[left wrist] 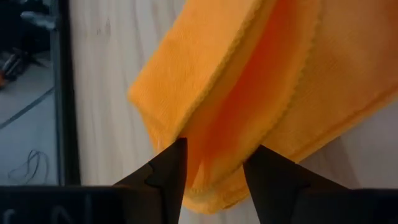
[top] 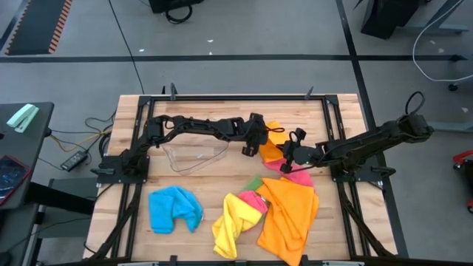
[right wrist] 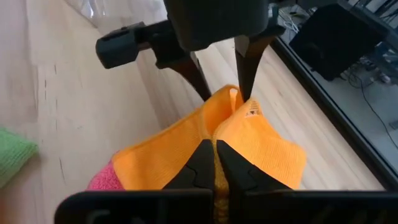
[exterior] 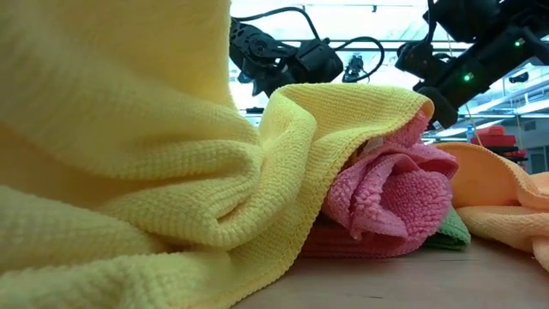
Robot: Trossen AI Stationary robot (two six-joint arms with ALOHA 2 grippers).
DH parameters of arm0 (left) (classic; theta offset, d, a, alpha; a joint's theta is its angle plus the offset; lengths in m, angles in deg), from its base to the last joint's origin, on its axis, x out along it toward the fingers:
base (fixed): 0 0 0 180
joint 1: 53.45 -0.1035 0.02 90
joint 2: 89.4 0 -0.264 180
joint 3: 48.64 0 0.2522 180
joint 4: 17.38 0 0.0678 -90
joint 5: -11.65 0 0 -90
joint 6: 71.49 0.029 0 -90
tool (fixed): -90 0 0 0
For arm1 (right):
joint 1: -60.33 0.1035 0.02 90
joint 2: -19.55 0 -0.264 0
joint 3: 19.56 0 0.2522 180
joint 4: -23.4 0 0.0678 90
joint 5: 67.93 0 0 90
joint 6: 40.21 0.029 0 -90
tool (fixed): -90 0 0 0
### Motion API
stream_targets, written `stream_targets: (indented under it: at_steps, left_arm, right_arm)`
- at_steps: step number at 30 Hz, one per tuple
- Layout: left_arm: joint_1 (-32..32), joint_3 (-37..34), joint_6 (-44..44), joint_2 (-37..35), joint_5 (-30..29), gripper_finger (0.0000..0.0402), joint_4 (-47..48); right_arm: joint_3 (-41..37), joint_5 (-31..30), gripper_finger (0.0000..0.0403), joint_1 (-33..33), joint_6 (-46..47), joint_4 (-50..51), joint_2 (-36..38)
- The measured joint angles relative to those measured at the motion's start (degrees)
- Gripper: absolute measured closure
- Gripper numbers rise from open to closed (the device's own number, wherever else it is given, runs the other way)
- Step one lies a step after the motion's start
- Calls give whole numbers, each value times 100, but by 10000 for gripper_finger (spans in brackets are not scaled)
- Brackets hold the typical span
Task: Fold microfiber towels
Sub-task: Fold the orange microfiber towel
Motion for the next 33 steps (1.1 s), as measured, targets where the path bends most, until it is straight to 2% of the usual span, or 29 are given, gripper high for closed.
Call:
stream_targets:
  at_steps: [7,21,29,33]
  left_arm:
    - [108,0,-582,0,-338,252,273]
    - [369,0,-770,0,-733,220,104]
    - [327,-2,-554,73,-621,197,19]
    - [239,-4,-534,168,-393,204,5]
  right_arm:
    - [0,-15,397,-3,134,44,0]
    - [0,4,397,-3,226,169,0]
    - [0,58,397,2,226,142,0]
    - [0,93,397,2,226,117,0]
